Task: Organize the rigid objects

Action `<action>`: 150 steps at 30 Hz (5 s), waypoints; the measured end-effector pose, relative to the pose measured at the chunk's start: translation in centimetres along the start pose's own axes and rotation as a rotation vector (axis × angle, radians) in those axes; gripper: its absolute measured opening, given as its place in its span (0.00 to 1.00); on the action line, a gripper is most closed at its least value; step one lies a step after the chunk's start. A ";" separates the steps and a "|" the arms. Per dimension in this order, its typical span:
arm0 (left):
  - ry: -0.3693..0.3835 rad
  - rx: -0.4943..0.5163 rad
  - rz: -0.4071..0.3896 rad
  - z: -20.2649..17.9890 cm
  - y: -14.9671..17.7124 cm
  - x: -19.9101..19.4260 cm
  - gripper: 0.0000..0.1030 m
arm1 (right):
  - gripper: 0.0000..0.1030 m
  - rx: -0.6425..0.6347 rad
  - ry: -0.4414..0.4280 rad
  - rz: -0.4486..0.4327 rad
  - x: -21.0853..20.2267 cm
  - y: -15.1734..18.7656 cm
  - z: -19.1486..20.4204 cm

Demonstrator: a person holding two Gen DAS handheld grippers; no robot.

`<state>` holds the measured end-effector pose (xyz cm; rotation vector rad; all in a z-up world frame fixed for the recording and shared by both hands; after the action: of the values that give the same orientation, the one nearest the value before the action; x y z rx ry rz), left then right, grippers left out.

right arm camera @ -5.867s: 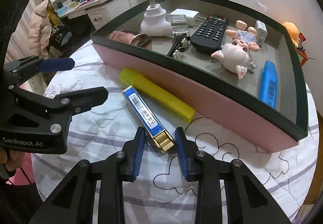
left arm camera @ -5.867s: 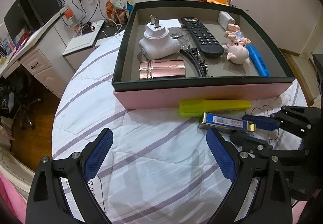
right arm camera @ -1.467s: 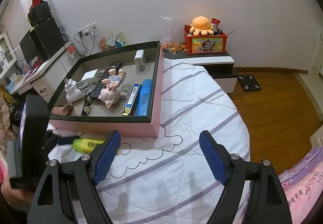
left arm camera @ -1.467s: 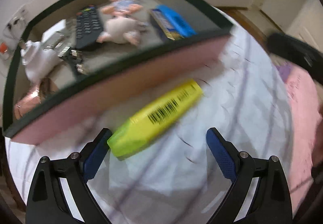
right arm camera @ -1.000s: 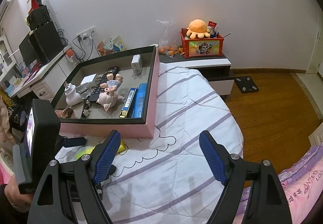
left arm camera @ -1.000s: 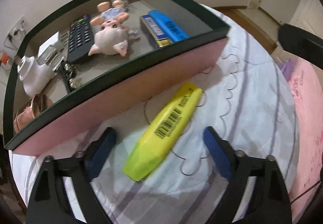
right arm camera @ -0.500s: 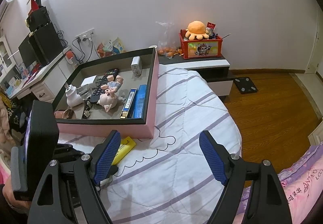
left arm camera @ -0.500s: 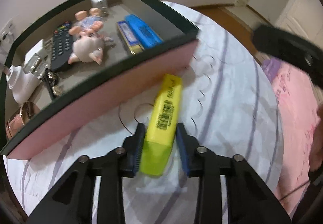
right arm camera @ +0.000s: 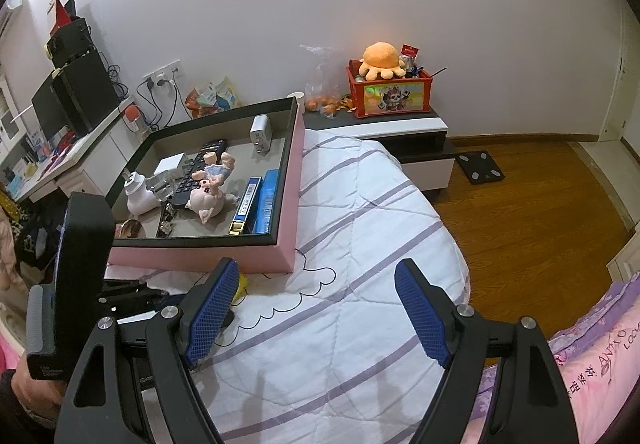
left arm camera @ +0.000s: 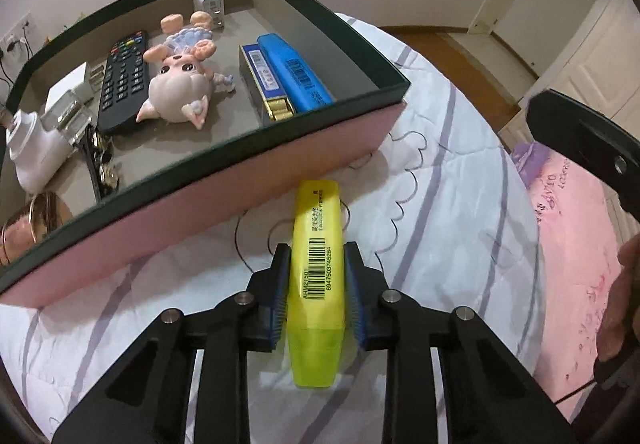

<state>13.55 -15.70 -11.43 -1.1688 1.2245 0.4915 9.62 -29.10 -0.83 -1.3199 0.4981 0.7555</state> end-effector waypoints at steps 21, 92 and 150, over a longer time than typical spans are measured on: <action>-0.175 -0.109 -0.132 5.1 2.3 -9.0 0.25 | 0.79 -0.062 -0.030 0.006 0.4 -0.5 3.6; -0.508 -0.346 -0.254 9.4 9.4 -20.0 1.00 | 1.00 -0.149 -0.024 -0.051 -5.4 1.4 13.5; -0.534 -0.360 -0.319 7.5 11.7 -24.2 1.00 | 1.00 -0.142 -0.018 -0.120 -9.9 2.2 14.2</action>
<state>-0.68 2.04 4.78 -1.3896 0.4890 0.7416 0.07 -17.16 7.55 -1.4597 0.3528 0.7130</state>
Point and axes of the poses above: each gripper's, at about its wrist camera, not at the fingertips, and x roughly the way its jaws point, z to its left, y to its underside, the point moved 3 cm from there along x, roughly the way its jaws point, and after that the axes turned 4 degrees about -y, right-handed, at the moved point
